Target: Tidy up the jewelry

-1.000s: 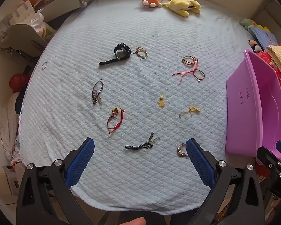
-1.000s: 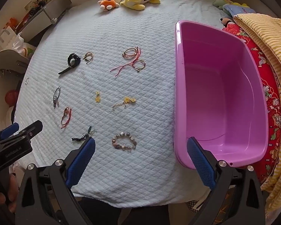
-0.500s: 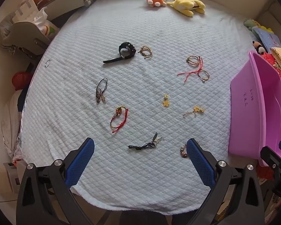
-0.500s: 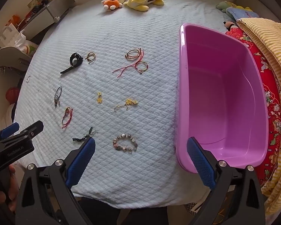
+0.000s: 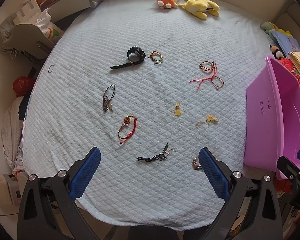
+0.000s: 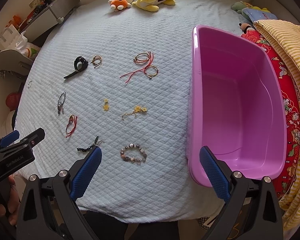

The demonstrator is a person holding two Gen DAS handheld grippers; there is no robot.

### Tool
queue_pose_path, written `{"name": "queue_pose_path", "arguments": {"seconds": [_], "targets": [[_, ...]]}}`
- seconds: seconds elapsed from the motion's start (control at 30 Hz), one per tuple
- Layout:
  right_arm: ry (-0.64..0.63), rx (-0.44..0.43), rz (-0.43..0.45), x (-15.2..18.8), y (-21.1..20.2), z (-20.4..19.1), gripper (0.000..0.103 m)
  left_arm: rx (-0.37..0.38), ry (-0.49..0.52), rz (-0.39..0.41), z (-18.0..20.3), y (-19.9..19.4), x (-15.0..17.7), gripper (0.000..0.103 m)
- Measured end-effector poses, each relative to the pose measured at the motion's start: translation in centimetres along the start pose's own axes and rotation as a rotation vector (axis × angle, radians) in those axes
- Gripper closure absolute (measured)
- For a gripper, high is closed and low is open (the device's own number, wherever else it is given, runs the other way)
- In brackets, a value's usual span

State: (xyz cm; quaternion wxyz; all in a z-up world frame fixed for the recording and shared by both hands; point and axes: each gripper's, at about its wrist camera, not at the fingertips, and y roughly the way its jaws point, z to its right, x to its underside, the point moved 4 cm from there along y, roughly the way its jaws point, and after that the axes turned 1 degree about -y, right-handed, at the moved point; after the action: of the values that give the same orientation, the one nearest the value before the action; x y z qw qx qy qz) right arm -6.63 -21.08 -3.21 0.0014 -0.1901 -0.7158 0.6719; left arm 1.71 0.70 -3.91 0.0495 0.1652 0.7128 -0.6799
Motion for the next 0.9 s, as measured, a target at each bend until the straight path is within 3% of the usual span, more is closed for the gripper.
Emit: {"name": "queue_pose_path", "arguments": {"seconds": [0.9], "targets": [[0.000, 0.001, -0.001, -0.08, 0.14, -0.02, 0.009, 0.000, 0.002, -0.003, 0.21, 0.14, -0.11, 0.006]]}}
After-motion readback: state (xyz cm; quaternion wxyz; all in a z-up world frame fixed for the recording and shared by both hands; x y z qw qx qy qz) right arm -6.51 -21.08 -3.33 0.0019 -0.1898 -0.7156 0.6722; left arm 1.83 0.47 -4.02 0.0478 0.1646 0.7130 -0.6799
